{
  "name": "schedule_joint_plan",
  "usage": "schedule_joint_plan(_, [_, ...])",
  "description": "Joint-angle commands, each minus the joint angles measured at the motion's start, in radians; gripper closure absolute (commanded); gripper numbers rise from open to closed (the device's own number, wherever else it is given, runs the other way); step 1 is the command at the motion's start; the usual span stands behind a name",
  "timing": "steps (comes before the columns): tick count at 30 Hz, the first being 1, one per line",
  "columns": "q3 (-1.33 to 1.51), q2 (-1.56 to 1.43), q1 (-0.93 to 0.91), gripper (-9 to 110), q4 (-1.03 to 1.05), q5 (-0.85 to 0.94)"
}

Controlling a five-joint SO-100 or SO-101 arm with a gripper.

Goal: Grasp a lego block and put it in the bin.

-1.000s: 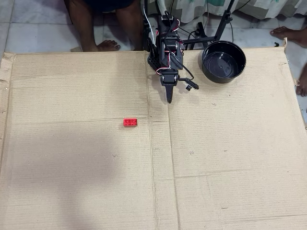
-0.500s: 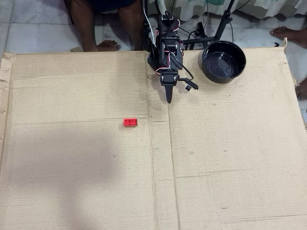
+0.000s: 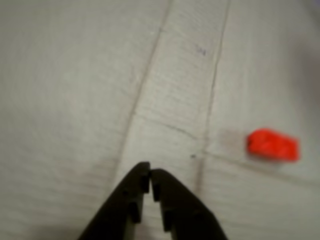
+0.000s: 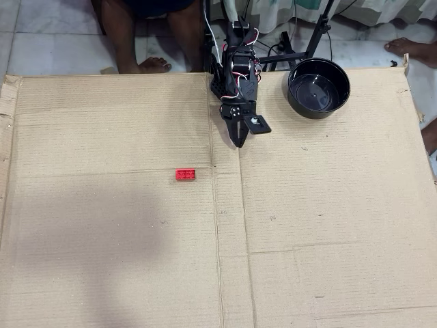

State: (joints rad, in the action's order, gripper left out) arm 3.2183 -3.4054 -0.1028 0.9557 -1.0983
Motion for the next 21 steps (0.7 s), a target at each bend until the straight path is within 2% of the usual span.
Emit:
schedule_joint_plan(1, [-0.044, 0.002, -0.005, 101, -0.002, -0.247])
schedule_joint_plan(7, [-0.132, 0.107, -0.006, 101, -0.002, -0.670])
schedule_joint_plan(11, [-0.262, 0.296, -0.020, 99, -0.011, -0.874])
schedule_joint_plan(15, [-0.383, 0.497, -0.035, 87, -0.107, -0.991])
schedule_joint_plan(21, [-0.545, 0.787, -0.120, 74, -0.258, -1.031])
